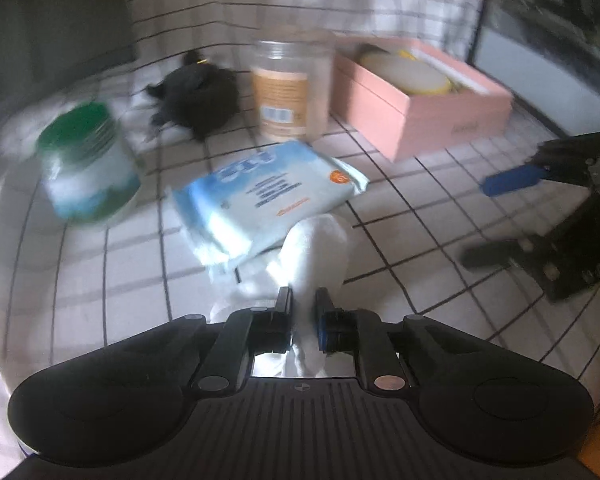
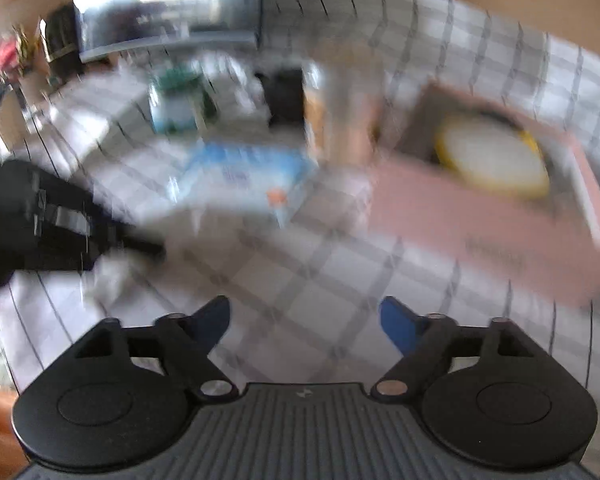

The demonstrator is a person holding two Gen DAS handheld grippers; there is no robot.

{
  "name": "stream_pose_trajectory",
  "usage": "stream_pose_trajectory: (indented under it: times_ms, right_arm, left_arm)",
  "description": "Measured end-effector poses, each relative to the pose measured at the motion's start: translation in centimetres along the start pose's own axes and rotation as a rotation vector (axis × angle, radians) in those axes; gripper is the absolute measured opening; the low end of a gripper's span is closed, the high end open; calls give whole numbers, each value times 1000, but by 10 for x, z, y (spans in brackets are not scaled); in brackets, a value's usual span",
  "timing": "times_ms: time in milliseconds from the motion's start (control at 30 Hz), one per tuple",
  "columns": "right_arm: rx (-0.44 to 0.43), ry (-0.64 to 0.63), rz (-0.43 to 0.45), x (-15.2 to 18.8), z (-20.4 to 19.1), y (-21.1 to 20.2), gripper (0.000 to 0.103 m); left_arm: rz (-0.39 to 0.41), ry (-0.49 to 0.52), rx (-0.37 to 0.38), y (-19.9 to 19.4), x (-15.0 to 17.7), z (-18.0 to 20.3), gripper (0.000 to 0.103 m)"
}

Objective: Organize soft objects
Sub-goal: 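Close the left tool on the white cloth, then lift the white cloth with the left tool while the right tool reaches the wet-wipes pack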

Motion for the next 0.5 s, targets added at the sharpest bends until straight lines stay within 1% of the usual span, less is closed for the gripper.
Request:
stream_pose_trajectory:
  times_ms: [67, 133, 233, 300, 433, 500]
  right_arm:
    - [-18, -37, 7, -25, -13, 10, 33]
    - [-11, -81, -7, -50, -27, 27, 17]
    - [20, -177, -3, -85, -49, 55, 11]
    - [35, -203, -31, -106, -58, 80, 10]
    - [61, -226, -92, -126, -66, 119, 10]
    - [47, -220, -132, -129, -68, 134, 10]
  left_arm:
    - [22, -78, 6, -10, 7, -5, 14]
    - [54, -139, -8, -24, 11, -12, 14]
    - [107, -221, -45, -49, 14, -27, 14]
    - [137, -262, -76, -65, 14, -39, 14]
    - [182, -336, -122, -92, 21, -57, 14]
    - [195, -368, -124, -101, 25, -62, 14]
Point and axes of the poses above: each gripper's, at about its wrist camera, not at the fingertips, and y roughly the way its jaws point, z to its right, x to its underside, the point moved 9 cm from there along y, roughly the way its jaws point, and after that the axes turned 1 degree about x, right-handed, at the moved point
